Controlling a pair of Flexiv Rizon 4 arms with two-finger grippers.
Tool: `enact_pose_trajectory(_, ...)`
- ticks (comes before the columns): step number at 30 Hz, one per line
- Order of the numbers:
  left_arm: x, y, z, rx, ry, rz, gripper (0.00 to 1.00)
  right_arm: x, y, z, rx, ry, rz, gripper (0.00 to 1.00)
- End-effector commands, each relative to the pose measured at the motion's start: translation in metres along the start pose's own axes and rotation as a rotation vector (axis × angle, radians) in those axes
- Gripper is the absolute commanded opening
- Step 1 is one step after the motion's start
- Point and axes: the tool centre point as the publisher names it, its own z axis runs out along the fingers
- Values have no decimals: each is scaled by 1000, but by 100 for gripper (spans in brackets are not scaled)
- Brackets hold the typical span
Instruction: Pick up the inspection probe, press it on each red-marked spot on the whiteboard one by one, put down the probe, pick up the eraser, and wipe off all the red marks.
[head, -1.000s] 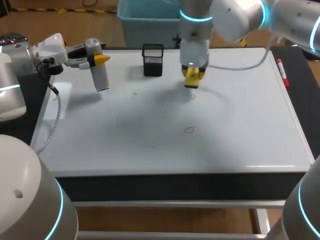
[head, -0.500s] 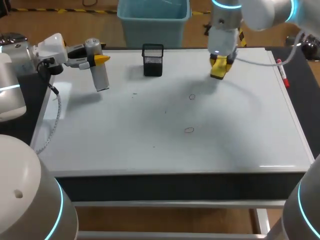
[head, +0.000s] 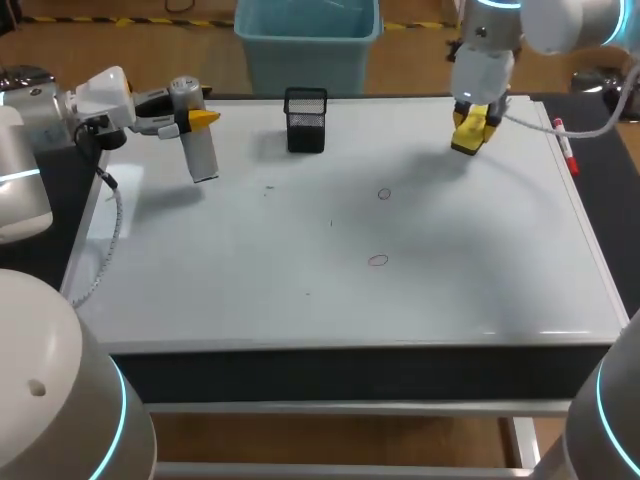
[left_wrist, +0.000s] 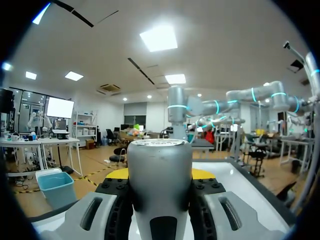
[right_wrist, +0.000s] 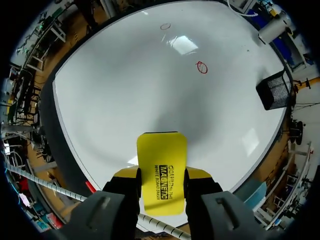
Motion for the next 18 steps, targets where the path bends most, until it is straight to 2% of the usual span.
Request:
enact_pose_trajectory(1,-1,-1,0,0,2,-1,0,2,-7,2,-7,3,0,0)
enact_pose_trajectory(18,-1,-1,0,0,2,-1,0,7,-11,2,6,7,16,0)
